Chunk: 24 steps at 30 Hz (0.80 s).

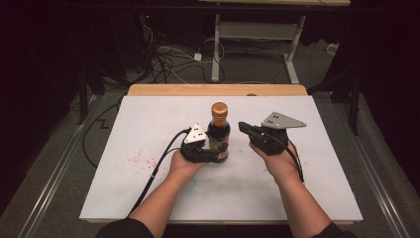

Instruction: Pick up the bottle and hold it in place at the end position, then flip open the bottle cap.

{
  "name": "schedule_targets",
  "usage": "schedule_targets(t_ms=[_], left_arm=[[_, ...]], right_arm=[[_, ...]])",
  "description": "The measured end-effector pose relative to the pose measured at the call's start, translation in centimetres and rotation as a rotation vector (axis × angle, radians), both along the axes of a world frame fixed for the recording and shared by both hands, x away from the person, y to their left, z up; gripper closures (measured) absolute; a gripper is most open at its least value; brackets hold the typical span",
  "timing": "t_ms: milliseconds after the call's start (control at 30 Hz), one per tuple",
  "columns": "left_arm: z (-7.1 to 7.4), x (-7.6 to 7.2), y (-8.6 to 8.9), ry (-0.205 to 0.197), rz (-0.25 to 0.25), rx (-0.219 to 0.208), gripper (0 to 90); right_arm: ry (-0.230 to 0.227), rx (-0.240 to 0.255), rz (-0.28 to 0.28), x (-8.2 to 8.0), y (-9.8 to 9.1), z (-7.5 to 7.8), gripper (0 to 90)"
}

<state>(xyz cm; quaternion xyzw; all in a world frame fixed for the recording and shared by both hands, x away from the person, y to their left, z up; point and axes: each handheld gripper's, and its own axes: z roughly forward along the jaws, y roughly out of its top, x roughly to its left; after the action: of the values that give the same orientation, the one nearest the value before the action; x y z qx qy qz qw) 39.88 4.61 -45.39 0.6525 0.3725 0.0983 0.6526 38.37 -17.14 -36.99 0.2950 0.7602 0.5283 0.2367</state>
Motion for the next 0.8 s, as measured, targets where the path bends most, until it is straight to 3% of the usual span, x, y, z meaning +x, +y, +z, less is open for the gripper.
schedule_targets(t_ms=[67,100,133,633,667,800], left_arm=[[0.0,0.0,0.0,0.002,0.003,-0.003,28.1],[0.2,-0.2,-0.8,0.019,0.021,-0.118,28.1],[0.3,-0.2,-1.2,0.035,0.053,-0.171,28.1],[0.3,-0.2,-1.2,0.034,0.053,-0.173,28.2],[0.0,0.0,-0.1,0.002,0.005,-0.008,28.2],[0.0,-0.1,-0.1,-0.003,0.003,0.006,28.2]], right_arm=[[0.0,0.0,0.004,0.0,0.1,0.2,90.0],[-0.002,-0.001,0.006,0.0,0.2,0.3,90.0],[-0.012,-0.003,0.009,0.0,0.4,0.7,90.0],[-0.048,-0.009,0.03,-0.2,1.1,2.8,90.0],[-0.048,-0.009,0.03,-0.2,1.1,2.8,90.0],[-0.06,-0.023,0.041,-0.3,1.4,3.4,90.0]])
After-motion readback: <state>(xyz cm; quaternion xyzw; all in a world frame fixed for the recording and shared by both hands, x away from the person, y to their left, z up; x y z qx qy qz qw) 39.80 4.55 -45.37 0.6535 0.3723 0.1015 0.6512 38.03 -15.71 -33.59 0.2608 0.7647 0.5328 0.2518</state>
